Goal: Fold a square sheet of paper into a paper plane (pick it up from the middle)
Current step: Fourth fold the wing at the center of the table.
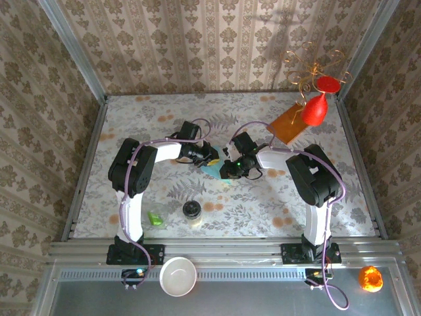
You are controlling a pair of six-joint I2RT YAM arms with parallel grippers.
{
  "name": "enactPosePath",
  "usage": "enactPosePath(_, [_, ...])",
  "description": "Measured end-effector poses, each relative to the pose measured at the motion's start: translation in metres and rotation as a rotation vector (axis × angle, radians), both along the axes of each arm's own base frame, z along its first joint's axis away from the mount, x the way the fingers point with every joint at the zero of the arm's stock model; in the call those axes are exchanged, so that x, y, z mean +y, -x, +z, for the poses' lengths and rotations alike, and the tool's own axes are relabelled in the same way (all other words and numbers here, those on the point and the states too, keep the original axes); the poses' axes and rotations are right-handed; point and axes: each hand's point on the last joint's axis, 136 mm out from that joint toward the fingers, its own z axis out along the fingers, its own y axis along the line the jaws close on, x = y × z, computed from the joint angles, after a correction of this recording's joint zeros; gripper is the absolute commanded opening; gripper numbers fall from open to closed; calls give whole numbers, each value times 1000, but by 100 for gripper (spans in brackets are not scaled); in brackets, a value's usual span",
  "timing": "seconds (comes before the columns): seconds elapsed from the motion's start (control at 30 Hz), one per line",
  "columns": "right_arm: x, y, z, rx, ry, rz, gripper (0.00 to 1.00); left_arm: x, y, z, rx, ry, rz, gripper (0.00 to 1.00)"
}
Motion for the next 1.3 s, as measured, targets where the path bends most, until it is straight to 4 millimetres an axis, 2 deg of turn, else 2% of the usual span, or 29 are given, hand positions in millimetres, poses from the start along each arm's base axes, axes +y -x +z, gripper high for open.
enactPosePath(0.87, [-7,2,-7,8,-30,-8,15,3,1,-8,23,-22,6,16])
enactPosePath(1.3, [-37,34,-7,36,-66,-50,16,3,6,-9,52,-32,-3,16])
